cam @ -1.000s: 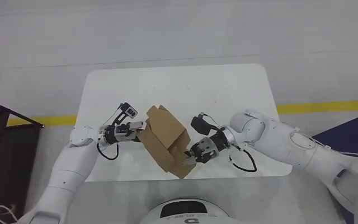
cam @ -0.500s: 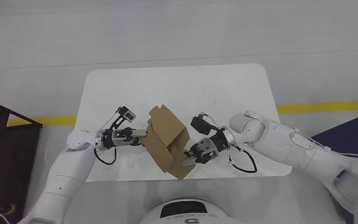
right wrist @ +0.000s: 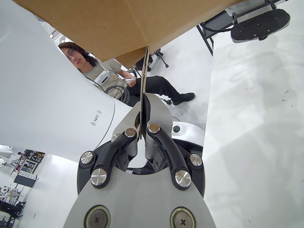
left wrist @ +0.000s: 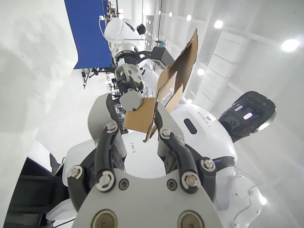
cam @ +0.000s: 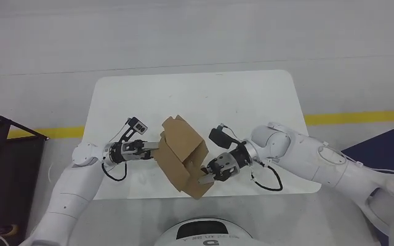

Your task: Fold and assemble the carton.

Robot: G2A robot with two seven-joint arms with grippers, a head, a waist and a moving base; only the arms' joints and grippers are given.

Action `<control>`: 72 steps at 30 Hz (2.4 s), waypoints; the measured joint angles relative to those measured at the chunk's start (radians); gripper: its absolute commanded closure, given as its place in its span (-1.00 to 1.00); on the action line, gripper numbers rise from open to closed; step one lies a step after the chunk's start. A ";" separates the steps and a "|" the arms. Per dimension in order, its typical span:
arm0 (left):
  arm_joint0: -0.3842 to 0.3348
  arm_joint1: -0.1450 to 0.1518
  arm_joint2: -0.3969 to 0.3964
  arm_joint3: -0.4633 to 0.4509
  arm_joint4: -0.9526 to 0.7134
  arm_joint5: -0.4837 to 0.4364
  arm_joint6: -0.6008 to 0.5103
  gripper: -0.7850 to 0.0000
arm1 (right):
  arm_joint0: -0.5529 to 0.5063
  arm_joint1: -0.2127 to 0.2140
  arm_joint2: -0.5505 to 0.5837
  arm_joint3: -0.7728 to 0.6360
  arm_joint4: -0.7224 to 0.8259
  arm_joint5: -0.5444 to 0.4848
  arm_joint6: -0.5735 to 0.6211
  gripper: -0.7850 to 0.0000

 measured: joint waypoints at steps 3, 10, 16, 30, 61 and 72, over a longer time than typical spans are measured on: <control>0.002 -0.001 -0.002 -0.016 -0.023 0.000 0.000 0.15 | 0.001 -0.003 -0.004 0.002 -0.001 0.000 0.000 1.00; 0.006 0.006 0.010 -0.044 -0.041 0.000 0.000 0.00 | 0.008 -0.008 -0.013 0.009 0.003 0.000 0.000 1.00; 0.002 0.007 0.020 -0.054 -0.102 0.000 0.000 -0.02 | 0.015 -0.015 -0.034 0.026 0.018 0.000 0.000 1.00; 0.006 0.023 0.024 -0.082 -0.077 0.000 0.000 0.06 | 0.060 -0.047 -0.105 0.094 0.065 0.000 0.000 1.00; -0.004 0.013 -0.043 -0.027 -0.030 -0.052 0.052 1.00 | 0.068 -0.009 -0.048 0.178 0.118 0.000 -0.002 -1.00; -0.003 -0.018 -0.127 -0.021 -0.059 -0.025 0.025 1.00 | -0.182 0.063 0.263 -0.039 -0.107 0.000 -0.151 -1.00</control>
